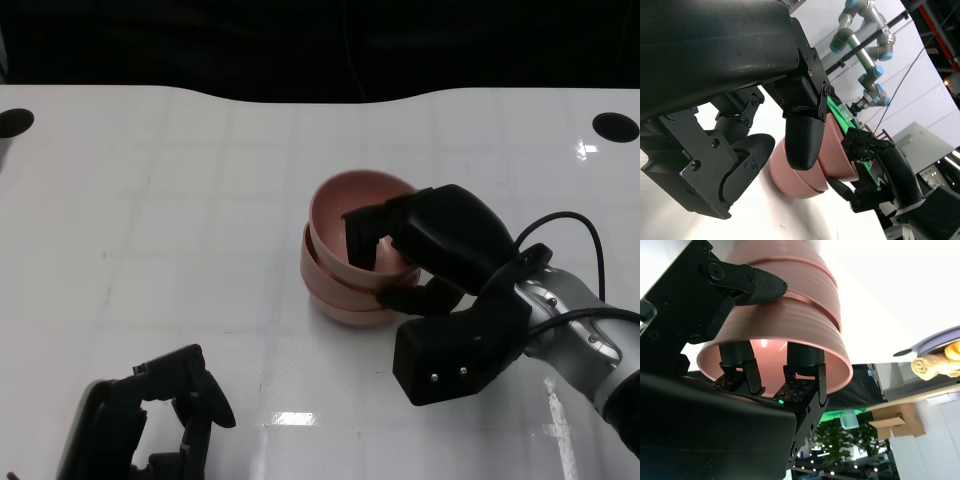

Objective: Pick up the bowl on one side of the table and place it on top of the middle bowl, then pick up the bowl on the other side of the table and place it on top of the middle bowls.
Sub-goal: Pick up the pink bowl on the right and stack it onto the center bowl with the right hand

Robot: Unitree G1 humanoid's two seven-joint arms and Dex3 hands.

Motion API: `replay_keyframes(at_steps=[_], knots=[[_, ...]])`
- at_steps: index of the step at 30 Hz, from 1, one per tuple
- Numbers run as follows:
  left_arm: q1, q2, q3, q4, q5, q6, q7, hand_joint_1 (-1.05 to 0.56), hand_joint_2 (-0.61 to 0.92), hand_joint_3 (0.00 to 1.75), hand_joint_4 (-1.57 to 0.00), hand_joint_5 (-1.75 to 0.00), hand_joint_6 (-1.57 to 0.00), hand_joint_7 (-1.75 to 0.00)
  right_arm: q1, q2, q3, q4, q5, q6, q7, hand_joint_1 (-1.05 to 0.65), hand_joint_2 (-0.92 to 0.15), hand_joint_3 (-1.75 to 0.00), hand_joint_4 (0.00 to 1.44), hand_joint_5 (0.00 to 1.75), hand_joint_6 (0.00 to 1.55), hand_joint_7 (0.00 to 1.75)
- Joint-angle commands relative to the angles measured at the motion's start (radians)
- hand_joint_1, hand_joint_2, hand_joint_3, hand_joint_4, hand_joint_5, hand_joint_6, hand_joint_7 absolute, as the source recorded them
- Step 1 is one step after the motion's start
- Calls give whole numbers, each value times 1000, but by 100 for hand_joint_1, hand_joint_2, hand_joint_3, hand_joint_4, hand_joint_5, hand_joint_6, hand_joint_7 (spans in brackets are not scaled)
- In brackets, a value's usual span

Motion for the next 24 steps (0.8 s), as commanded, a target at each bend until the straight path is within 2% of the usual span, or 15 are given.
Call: replay_keyframes(at_steps=[1,2,3,4,5,7,13,19,24], knots=[[10,5,5,-16,1,6,-2,2,33,152,-85,-175,-81,-151,-20,-7,-5,28,23,-19,11,-18,-50,-67,80,105,91,20],[12,6,6,-20,2,11,-3,1,33,152,-85,-175,-81,-151,-20,-14,-2,24,18,-11,21,-19,-51,-65,79,93,89,12],[13,8,6,-22,3,13,-4,1,33,152,-84,-175,-81,-151,-19,-21,1,15,13,-1,35,-26,-60,-52,67,69,79,6],[14,9,6,-24,3,15,-4,1,33,152,-84,-175,-81,-151,-17,-27,1,7,9,5,41,-34,-74,-30,59,45,68,3],[14,10,6,-23,1,14,-6,1,33,152,-84,-175,-81,-151,-13,-34,0,-7,6,10,48,-38,-81,-19,56,34,64,2],[14,9,4,-22,-4,13,-7,1,33,152,-84,-175,-81,-151,-3,-46,-6,-29,5,11,50,-45,-90,-8,51,24,56,0],[13,8,4,-24,-2,14,-6,2,34,152,-85,-175,-81,-151,37,-73,-39,-81,36,-18,17,-49,-92,-4,49,22,53,0],[11,8,3,-18,0,12,-4,4,35,151,-84,-175,-81,-151,134,-119,-101,-247,76,20,62,-50,-92,-11,32,17,36,0],[9,10,3,-16,3,18,-5,5,35,150,-84,-175,-81,-151,233,-153,-156,-387,125,38,106,-51,-92,-11,29,17,33,0]])
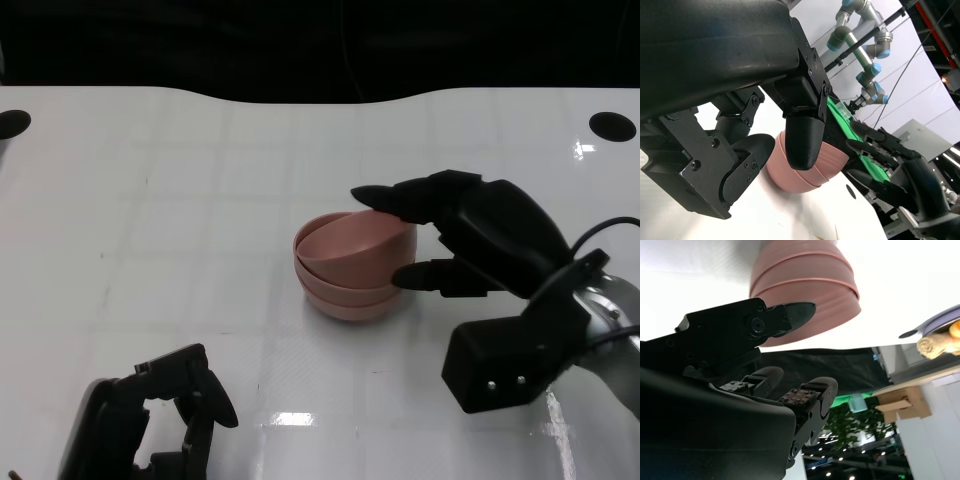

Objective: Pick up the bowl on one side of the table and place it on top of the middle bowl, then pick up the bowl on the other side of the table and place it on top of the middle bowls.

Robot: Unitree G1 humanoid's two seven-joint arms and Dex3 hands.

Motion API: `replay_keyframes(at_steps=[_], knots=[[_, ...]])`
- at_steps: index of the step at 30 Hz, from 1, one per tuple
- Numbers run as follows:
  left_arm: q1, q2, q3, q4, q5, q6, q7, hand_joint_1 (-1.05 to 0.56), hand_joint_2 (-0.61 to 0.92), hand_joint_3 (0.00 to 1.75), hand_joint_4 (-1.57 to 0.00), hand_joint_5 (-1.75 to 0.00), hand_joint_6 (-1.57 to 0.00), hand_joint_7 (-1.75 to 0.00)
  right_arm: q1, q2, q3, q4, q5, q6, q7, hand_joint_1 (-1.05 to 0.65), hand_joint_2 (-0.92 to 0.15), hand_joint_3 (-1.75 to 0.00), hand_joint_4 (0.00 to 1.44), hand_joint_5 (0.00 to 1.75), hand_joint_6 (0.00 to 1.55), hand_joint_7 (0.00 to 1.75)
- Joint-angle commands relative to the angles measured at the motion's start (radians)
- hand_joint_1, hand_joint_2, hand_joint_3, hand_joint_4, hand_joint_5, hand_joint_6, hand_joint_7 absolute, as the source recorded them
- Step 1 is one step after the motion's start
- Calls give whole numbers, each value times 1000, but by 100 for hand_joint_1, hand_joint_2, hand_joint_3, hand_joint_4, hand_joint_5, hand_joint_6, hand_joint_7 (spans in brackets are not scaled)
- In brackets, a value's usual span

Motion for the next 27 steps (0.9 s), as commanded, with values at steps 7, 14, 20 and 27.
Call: replay_keyframes(at_steps=[7,14,20,27], knots=[[3,10,6,4,6,9,-1,6,37,147,-84,-175,-80,-151,194,-74,-96,-201,90,-47,27,-48,-92,-9,25,21,31,0],[-1,12,5,8,3,9,-5,7,37,148,-84,-175,-81,-151,326,-70,-160,-253,162,-179,-9,-41,-92,-3,13,81,48,10],[-6,19,9,15,11,17,-2,6,36,149,-84,-175,-80,-152,414,-46,-179,-222,224,-308,-28,-27,-92,-2,34,97,68,22],[-12,32,12,33,-9,19,-12,6,34,152,-85,-175,-79,-154,447,21,-194,-108,205,-463,-115,-9,-91,-10,61,112,84,40]])
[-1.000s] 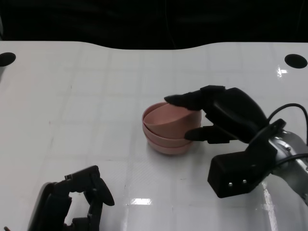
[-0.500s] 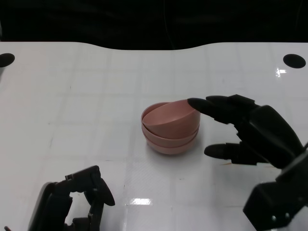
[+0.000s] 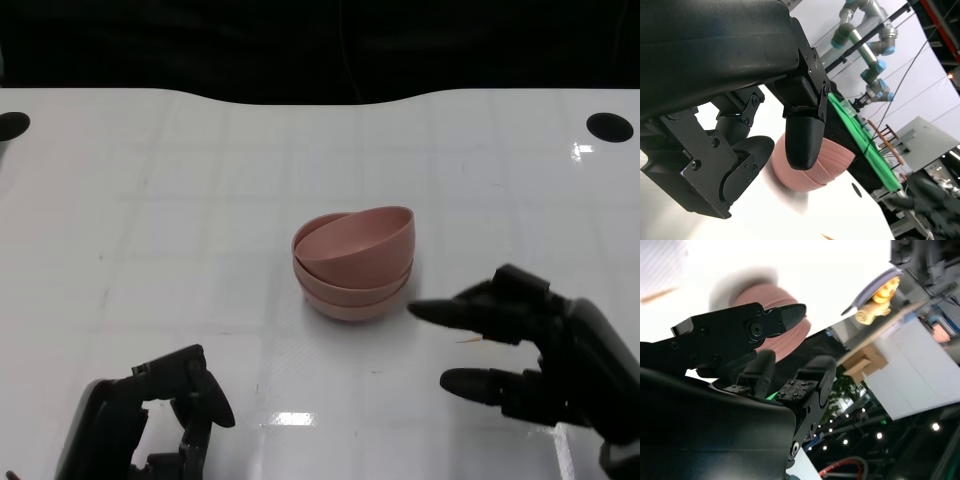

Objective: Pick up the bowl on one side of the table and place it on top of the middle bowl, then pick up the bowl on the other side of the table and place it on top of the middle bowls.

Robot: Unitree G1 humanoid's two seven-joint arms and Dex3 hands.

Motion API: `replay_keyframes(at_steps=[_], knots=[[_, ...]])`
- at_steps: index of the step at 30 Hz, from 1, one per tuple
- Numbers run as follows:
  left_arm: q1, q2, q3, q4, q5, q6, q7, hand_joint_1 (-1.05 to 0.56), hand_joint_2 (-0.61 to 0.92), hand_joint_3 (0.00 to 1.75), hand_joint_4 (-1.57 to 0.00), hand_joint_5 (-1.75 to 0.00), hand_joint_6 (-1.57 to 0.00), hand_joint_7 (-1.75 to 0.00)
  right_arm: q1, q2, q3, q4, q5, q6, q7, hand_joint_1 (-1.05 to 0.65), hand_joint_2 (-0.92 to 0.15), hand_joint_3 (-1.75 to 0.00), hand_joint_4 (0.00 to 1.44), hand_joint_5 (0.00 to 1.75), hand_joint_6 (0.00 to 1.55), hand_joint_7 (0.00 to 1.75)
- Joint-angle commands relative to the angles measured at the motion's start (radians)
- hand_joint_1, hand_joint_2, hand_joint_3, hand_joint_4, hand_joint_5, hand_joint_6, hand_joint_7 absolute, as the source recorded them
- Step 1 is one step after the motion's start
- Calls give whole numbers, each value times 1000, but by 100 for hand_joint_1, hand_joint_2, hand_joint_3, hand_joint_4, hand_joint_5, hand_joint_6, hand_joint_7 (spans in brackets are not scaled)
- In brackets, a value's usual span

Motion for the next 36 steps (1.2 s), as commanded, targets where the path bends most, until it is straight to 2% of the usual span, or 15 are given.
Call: replay_keyframes(at_steps=[1,2,4,5,7,10,13,14,17,20,36], knots=[[-7,22,9,15,-25,-4,-16,6,34,152,-85,-175,-79,-154,-8,22,-28,61,-6,-58,-47,-9,-91,-10,61,112,84,41],[-8,24,10,20,-35,-9,-19,6,34,151,-84,-175,-79,-153,-15,32,-31,82,-7,-71,-59,-6,-84,-25,64,123,84,55],[-9,22,14,27,-54,-9,-24,5,34,151,-84,-174,-79,-152,-47,52,-25,161,63,-103,-34,-3,-56,-82,68,136,80,82],[-9,22,15,28,-59,-8,-25,4,35,151,-84,-173,-80,-151,-58,57,-24,187,87,-114,-20,0,-45,-105,70,142,80,94],[-10,21,13,35,-82,-8,-37,4,35,150,-84,-173,-80,-150,-79,62,-21,230,137,-124,18,2,-38,-118,71,146,80,100],[-17,20,13,54,-117,-8,-60,3,41,143,-80,-171,-78,-150,-112,66,-19,287,220,-116,101,22,-29,-145,86,153,90,114],[-24,19,15,65,-125,-17,-71,2,42,142,-79,-170,-77,-149,-120,68,-25,303,261,-109,156,25,-22,-163,95,160,96,124],[-25,18,16,66,-124,-16,-71,2,42,142,-79,-169,-77,-149,-121,72,-28,302,264,-110,164,27,-17,-169,99,164,98,130],[-29,15,19,72,-122,-18,-70,2,41,141,-79,-169,-78,-148,-121,82,-41,302,252,-119,168,33,-11,-174,103,168,99,139],[-32,16,21,78,-111,-23,-65,2,41,141,-80,-170,-78,-148,-118,89,-50,304,237,-131,168,33,-10,-175,104,169,99,142],[-51,16,26,115,-92,-32,-61,3,38,143,-82,-167,-79,-147,-139,106,-76,354,195,-173,162,28,-5,-175,104,174,97,145]])
